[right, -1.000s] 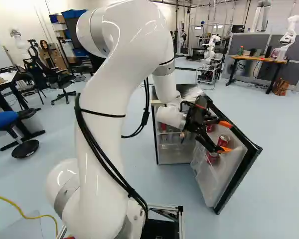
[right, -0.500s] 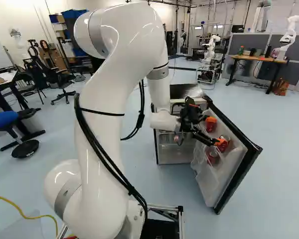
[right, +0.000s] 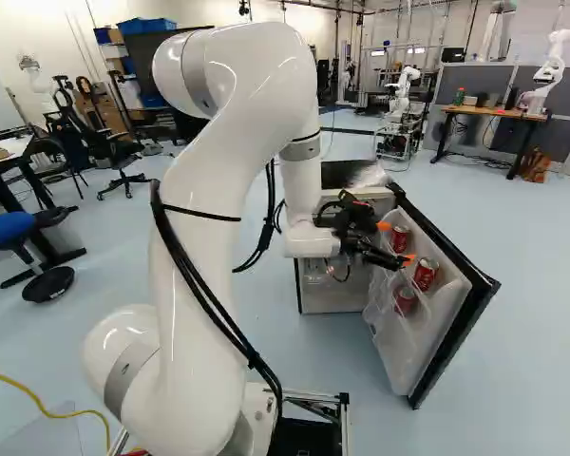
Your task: Grab a drink from the fridge
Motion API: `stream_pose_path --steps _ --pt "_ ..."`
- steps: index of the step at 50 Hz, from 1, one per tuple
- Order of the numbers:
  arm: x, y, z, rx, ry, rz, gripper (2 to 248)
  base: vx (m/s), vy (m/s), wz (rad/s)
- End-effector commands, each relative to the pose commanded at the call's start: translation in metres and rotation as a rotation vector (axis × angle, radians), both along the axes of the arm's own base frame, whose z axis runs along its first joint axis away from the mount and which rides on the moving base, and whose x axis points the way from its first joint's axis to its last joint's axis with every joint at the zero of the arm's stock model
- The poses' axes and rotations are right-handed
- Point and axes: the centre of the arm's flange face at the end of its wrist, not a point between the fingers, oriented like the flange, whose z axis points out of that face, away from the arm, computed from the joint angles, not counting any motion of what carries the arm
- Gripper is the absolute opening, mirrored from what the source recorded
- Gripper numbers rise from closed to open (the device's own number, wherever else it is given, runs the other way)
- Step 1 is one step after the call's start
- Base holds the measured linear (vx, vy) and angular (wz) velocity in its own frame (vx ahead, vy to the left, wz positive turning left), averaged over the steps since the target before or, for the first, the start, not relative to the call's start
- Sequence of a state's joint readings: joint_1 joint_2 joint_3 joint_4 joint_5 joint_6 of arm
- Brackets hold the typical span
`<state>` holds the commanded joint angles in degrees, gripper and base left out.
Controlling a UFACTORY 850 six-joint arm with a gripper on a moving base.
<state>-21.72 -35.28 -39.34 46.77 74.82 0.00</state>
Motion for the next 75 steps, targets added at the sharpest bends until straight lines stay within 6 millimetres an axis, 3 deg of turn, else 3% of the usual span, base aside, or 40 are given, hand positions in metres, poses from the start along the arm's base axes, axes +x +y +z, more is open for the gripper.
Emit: stream_pose_path --steps 12,36,75 --pt "-0.005 0.014 -0.011 0.011 0.043 0.133 247 0.000 0.000 0.000" --pt "0.004 0.027 -0.038 0.030 0.097 0.378 247 0.000 0.000 0.000" --pt "0.005 0.031 -0.080 0.071 0.140 0.724 247 0.000 0.000 0.000"
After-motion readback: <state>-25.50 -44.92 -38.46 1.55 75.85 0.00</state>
